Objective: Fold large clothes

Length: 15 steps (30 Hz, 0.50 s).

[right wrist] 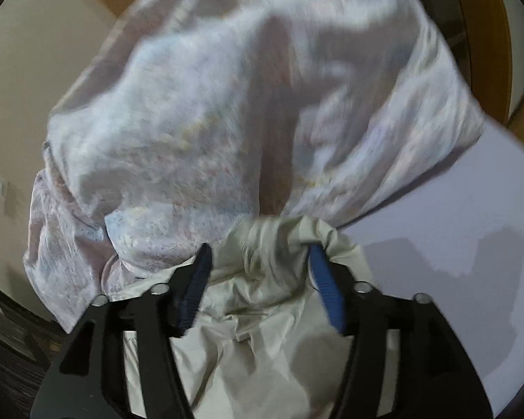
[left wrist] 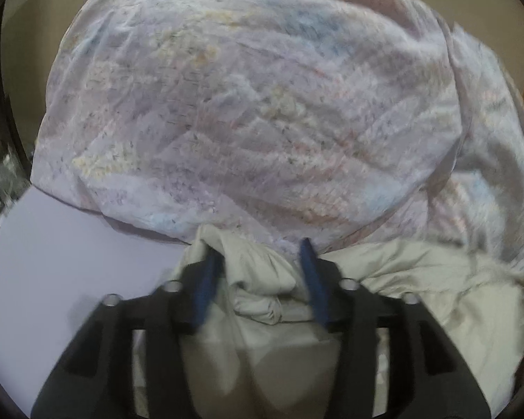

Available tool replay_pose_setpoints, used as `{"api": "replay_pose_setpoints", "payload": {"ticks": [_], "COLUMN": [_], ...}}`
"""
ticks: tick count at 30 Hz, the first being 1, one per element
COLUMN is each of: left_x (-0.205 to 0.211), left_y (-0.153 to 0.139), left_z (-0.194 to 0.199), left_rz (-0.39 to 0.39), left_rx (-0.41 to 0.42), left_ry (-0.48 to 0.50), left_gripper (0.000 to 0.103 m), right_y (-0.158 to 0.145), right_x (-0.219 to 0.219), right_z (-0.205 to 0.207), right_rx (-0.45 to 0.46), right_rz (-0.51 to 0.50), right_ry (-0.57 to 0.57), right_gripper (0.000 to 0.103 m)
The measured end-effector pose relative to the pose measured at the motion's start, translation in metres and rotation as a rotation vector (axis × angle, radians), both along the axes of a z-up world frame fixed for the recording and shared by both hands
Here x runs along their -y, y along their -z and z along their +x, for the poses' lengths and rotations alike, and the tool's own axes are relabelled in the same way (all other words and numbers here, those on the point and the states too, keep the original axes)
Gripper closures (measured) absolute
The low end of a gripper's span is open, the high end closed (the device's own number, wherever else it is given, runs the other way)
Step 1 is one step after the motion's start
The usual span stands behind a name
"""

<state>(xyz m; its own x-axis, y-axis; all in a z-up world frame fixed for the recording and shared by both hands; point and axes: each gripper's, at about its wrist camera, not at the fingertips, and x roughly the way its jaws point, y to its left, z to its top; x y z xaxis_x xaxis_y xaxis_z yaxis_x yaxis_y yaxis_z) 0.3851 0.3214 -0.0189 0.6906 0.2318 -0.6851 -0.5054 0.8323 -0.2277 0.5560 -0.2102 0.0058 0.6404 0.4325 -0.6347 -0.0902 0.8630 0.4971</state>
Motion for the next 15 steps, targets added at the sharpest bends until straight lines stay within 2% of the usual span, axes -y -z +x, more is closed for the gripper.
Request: {"api": "replay_pose_setpoints", "payload": {"ticks": [1,2,3,5,9,13,15], "left_x": [0.000,0.001,0.004,0.010,0.027,0.049,0.059], "left_y": [-0.005,-0.013,-0.020,-0.031,-0.040,-0.039,-0.037], "left_z": [-0.005,-0.013,-0.021,-0.031,-0.044,-0.050,-0.052], "left_rz": [0.007,0.041,0.076,0.107,0.115,0.149,0.163], "left_rx": [0.014,0.037,0.063,0.086,0.072,0.042,0.031], "left_ry": [-0.013,-0.046,-0.065,-0.037,0.008,0.060,0.084], "left_gripper": [0.015,0.005,0.002,0.002,0.002,0.002,0.002], "right_y": [-0.010,-0.015,-0.019,-0.023,-0.015,0.005,0.023], "right_x": [-0.002,-0.005,-0.012,-0.035,-0.104,-0.154,-0.171], "right_z": [-0.012,-0.019,-0.028,-0.041,-0.073,-0.083,-0.077], "right_rx": [0.044,0.066,0.080,0.078,0.082,0.063,0.031], "right_rz": [-0.029,-0.044,-0.051,-0.082,-0.225,-0.374,-0.436], "right_ry": [-0.010,-0.027,-0.068,-0.178,-0.379,-0.448,-0.440], "right_gripper": [0.036,0.036,0.036,0.036,0.036,0.040,0.070]}}
